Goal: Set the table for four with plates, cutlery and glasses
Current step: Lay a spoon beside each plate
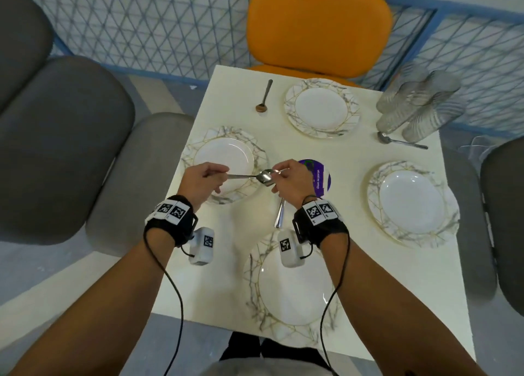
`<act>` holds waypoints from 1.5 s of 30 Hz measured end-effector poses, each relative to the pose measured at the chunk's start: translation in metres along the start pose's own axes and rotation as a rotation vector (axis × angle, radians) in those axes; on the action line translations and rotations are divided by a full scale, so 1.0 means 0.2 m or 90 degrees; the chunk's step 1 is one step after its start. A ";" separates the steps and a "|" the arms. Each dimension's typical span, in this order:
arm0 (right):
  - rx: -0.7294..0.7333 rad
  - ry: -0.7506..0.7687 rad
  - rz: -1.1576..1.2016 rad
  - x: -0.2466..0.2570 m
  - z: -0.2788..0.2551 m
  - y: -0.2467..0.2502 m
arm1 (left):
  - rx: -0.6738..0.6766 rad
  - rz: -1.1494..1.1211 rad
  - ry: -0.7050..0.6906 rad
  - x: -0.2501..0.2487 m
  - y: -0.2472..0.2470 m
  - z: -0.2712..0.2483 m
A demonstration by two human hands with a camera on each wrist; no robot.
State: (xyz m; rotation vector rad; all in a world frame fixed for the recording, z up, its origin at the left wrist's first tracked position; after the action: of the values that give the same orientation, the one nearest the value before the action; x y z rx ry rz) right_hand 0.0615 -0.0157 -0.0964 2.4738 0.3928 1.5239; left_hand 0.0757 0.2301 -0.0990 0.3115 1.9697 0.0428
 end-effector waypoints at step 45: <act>0.088 -0.062 -0.428 -0.27 -0.22 -0.66 | -0.206 0.276 0.160 0.60 0.39 -0.32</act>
State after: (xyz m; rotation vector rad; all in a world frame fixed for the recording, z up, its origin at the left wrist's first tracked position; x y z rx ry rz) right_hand -0.0165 0.0929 -0.1635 2.1519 1.1948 1.1138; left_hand -0.0125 0.3414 -0.1658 0.5336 2.0666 0.7018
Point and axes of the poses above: each hand's wrist, its own z-axis towards the middle knuckle, its own y-axis out of the back of the hand, x = y × z, the point moved 5 cm from there along z, towards the middle knuckle, and after that the axes turned 9 degrees about x, right-handed, at the moved point
